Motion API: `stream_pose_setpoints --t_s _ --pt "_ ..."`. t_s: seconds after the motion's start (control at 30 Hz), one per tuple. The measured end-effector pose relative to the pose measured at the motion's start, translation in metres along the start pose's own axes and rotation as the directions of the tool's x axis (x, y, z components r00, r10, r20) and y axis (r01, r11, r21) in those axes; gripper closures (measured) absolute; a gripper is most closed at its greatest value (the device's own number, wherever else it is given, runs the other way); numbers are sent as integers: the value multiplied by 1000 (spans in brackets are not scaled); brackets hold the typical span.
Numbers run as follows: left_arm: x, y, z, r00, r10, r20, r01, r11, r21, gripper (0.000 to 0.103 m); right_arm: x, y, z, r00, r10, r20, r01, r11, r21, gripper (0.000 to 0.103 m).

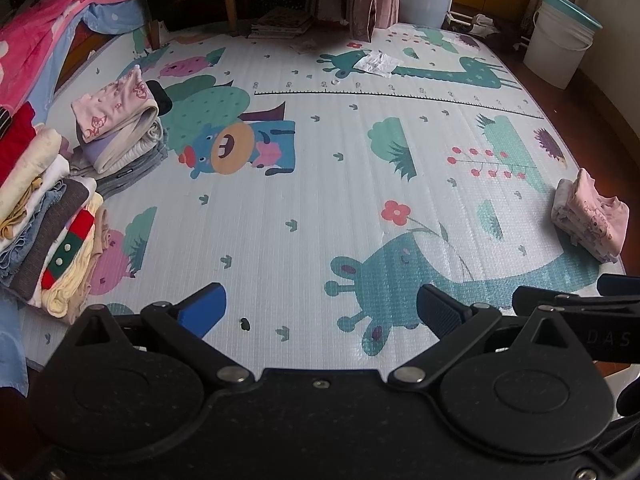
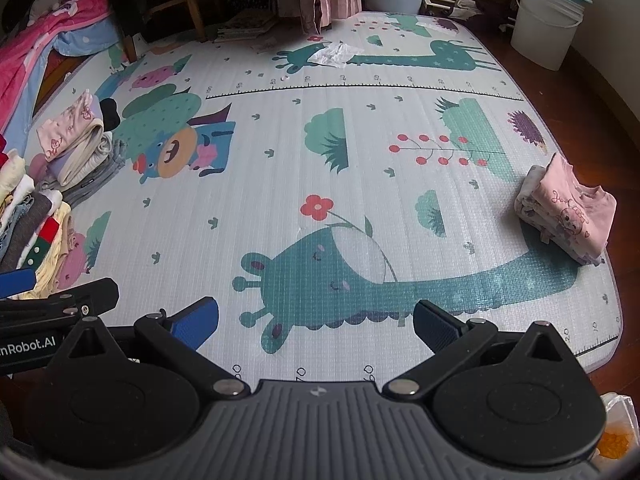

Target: Fold clothes

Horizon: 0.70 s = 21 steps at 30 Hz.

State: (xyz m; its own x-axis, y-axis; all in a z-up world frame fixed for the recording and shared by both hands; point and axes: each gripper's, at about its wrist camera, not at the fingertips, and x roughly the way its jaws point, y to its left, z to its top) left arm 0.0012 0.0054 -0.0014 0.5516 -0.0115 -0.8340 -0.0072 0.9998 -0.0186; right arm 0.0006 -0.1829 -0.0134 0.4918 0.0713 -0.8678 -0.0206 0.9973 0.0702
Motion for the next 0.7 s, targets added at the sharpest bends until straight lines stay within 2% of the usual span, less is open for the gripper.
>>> stream_pose_setpoints --t_s 0.7 --pt "0 -1 -3 1000 0 -6 0 1000 -2 0 2 -5 -2 1000 1 -6 -1 1000 5 0"
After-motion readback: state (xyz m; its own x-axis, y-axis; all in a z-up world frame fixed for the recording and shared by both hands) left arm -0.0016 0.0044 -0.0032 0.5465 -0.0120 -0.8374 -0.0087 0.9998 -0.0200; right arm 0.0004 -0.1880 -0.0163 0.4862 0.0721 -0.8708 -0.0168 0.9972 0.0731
